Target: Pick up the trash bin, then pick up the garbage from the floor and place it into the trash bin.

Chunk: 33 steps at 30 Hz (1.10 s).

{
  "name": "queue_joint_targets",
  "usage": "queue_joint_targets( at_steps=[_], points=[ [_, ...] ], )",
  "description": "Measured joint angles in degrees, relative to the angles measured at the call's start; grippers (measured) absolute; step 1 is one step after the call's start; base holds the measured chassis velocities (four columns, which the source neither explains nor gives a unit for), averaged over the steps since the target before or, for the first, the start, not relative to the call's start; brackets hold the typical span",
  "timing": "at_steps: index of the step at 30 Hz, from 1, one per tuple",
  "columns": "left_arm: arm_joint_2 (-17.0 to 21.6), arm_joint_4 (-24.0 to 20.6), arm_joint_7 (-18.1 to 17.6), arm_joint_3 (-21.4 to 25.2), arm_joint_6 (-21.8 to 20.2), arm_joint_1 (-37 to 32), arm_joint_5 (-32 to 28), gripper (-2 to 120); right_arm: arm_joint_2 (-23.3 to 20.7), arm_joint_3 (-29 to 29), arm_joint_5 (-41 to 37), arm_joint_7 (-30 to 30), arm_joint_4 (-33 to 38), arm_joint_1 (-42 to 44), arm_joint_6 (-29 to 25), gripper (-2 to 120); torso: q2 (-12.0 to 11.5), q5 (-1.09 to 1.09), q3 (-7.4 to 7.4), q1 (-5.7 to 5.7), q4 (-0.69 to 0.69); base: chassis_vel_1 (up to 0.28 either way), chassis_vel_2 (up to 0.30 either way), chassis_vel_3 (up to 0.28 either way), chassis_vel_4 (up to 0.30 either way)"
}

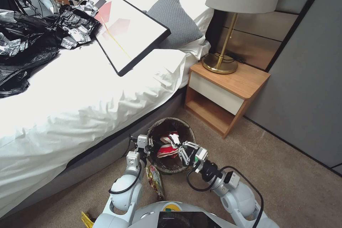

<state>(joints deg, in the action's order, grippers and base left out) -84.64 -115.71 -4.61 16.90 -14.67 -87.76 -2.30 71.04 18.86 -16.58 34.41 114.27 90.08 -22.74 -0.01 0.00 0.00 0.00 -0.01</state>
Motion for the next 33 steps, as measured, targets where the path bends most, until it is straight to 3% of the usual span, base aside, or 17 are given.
queue_joint_targets(
  at_steps=[3,7,10,14,17,22,26,30,33],
  points=[
    [0.0,0.0,0.0,0.0,0.0,0.0,0.0,0,0.3,-0.5,1.6,-1.0,-2.2,-0.3,-0.3,0,0.0,0.0,0.0,0.0,0.0,0.0,0.0,0.0,0.0],
    [0.0,0.0,0.0,0.0,0.0,0.0,0.0,0,0.6,-0.8,2.8,-2.2,-4.3,-0.6,-0.7,12,0.0,0.0,0.0,0.0,0.01,0.0,0.0,0.0,0.0],
    [0.0,0.0,0.0,0.0,0.0,0.0,0.0,0,1.1,-1.1,3.4,-2.5,-5.7,-0.8,-1.2,29,0.0,0.0,0.0,0.0,0.01,0.0,0.0,0.0,0.0],
    [0.0,0.0,0.0,0.0,0.0,0.0,0.0,0,1.1,-1.1,3.7,-2.5,-5.8,-0.9,-1.2,37,0.0,0.0,0.0,0.0,0.01,0.0,0.0,0.0,0.0],
    [0.0,0.0,0.0,0.0,0.0,0.0,0.0,0,1.2,-1.0,4.0,-2.7,-5.8,-1.0,-1.2,53,0.0,0.0,0.0,0.0,0.01,0.0,0.0,0.0,0.0],
    [0.0,0.0,0.0,0.0,0.0,0.0,0.0,0,1.3,-1.0,4.1,-3.0,-5.7,-0.9,-1.4,67,0.0,0.0,0.0,0.0,0.01,0.0,0.0,0.0,0.0],
    [0.0,0.0,0.0,0.0,0.0,0.0,0.0,0,1.2,-0.8,4.2,-3.1,-5.7,-0.7,-1.7,87,0.0,0.0,0.0,0.0,0.01,0.0,0.0,0.0,0.0],
    [0.0,0.0,0.0,0.0,0.0,0.0,0.0,0,1.2,-0.7,4.5,-3.1,-5.4,-0.6,-2.0,99,0.0,0.0,0.0,0.0,0.01,0.0,0.0,0.0,0.0],
    [0.0,0.0,0.0,0.0,0.0,0.0,0.0,0,1.4,-0.4,4.8,-3.8,-4.4,-0.4,-2.4,100,0.0,0.0,0.0,0.0,0.01,0.0,0.0,0.0,0.0]
  ],
)
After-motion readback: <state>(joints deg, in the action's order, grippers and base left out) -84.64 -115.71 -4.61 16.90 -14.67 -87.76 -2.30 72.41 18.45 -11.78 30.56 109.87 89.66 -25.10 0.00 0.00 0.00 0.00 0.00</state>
